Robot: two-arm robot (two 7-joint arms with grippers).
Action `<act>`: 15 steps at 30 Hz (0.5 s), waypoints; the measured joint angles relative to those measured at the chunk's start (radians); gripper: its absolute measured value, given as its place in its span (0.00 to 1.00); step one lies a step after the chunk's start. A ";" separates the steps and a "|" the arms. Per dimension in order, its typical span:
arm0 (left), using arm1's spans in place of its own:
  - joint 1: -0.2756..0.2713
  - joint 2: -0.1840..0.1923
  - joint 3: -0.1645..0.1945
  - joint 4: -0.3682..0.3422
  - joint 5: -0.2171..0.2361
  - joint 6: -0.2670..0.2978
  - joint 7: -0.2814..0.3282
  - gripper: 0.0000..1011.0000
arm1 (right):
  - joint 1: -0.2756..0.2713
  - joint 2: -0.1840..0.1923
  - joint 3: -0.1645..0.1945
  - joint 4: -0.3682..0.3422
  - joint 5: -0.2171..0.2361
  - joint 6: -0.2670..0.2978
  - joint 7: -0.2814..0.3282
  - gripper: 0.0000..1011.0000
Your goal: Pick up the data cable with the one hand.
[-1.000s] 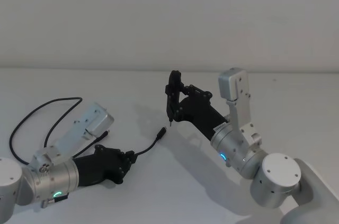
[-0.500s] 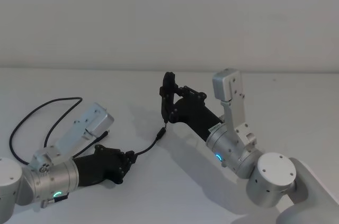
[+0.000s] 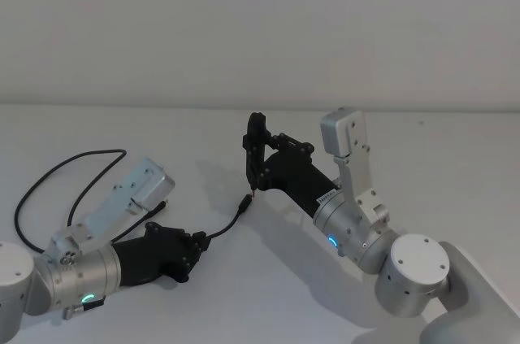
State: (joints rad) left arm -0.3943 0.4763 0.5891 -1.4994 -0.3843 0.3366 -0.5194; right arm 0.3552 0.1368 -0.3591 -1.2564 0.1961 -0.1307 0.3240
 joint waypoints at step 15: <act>0.000 0.000 0.000 0.000 0.000 0.000 0.000 0.04 | 0.004 -0.003 0.000 0.010 -0.007 -0.006 -0.002 0.27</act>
State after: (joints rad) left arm -0.3943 0.4764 0.5891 -1.4995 -0.3843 0.3366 -0.5194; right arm 0.3593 0.1341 -0.3595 -1.2468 0.1887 -0.1363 0.3222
